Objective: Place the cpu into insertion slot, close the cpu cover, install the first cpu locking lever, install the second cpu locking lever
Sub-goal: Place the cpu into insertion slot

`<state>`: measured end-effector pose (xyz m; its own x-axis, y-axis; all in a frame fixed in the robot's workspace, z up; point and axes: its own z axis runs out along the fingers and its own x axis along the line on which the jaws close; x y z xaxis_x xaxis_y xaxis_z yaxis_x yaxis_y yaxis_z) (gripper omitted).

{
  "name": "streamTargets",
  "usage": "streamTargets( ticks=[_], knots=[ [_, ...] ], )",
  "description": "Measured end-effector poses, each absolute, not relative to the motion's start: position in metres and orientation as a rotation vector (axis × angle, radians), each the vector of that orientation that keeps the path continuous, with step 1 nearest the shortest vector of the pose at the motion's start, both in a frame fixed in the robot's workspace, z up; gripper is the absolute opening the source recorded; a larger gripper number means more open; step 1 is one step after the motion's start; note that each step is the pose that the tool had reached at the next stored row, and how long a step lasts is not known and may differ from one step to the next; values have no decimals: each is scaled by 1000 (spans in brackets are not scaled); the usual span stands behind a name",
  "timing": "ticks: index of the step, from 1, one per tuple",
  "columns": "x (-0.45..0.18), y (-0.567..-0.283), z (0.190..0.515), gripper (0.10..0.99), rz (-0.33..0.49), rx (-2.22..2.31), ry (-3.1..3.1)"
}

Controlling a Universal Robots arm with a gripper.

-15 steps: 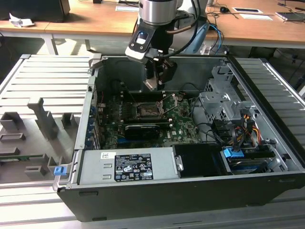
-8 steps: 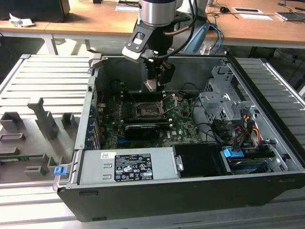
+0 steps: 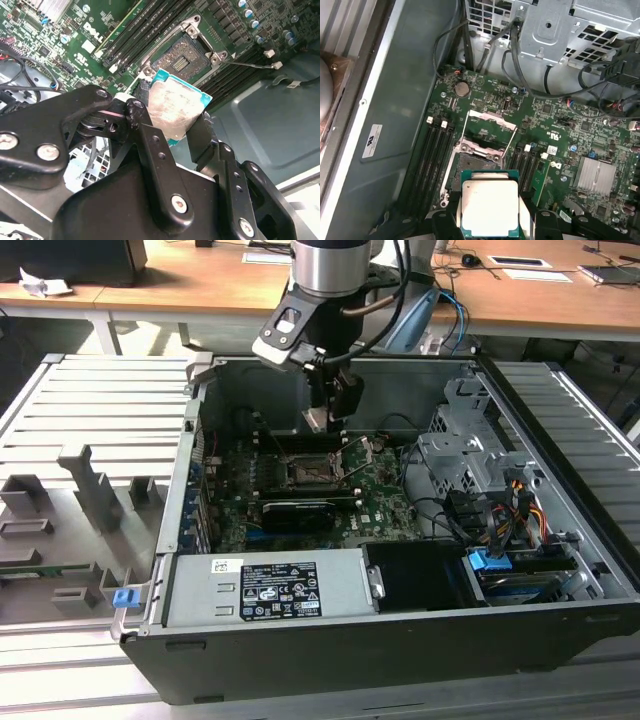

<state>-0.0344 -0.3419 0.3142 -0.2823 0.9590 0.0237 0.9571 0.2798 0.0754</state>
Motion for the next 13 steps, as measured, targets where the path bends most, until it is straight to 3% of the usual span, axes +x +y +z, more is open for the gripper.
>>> streamTargets(
  ticks=[13],
  knots=[
    [-34, -342, 309, 541, 111, 2018, 2367]
  ],
)
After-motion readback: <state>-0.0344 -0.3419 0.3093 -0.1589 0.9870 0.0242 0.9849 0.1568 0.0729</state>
